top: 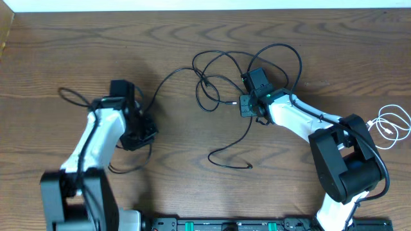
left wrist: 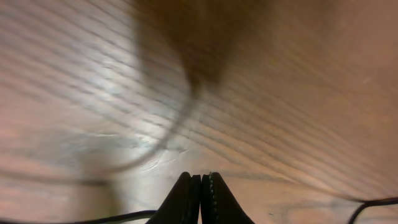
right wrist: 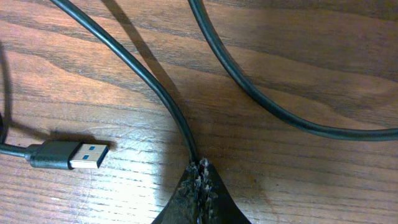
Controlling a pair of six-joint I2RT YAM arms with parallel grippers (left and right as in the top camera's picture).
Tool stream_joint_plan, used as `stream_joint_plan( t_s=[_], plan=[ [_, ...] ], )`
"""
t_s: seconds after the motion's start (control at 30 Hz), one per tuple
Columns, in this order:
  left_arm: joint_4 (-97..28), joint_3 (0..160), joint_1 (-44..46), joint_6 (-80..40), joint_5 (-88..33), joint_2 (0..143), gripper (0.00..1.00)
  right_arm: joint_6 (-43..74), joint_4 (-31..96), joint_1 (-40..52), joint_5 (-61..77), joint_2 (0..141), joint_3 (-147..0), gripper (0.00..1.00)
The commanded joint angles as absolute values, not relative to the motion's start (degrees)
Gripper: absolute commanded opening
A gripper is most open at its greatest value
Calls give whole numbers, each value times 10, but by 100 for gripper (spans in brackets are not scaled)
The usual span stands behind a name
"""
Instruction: Untangle cables
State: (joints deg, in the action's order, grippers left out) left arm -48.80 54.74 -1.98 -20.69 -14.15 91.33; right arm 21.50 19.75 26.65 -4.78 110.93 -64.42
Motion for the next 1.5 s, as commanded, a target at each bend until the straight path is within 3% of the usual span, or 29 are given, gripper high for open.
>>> stream_joint_plan(
  t_s=[0.0, 0.1, 0.13, 0.2, 0.4, 0.7, 1.47],
  plan=[
    [-486, 552, -8, -189, -152, 930, 27, 223, 209, 269, -65, 1136, -622, 1],
    [-507, 571, -8, -176, -131, 927, 49, 223, 209, 269, -65, 1136, -622, 1],
    [-522, 584, -8, -176, -124, 927, 62, 223, 209, 269, -65, 1136, -622, 1],
    [-556, 616, -8, -175, -120, 927, 70, 223, 208, 269, -65, 1136, -622, 1],
    [-630, 722, -8, -174, -119, 927, 76, 223, 205, 269, -57, 1136, -622, 1],
    [-617, 752, -8, -181, -98, 940, 78, 223, 205, 269, -55, 1136, -622, 2],
    [-392, 724, 26, -236, -93, 980, 77, 223, 204, 269, -55, 1136, -622, 5]
  ],
)
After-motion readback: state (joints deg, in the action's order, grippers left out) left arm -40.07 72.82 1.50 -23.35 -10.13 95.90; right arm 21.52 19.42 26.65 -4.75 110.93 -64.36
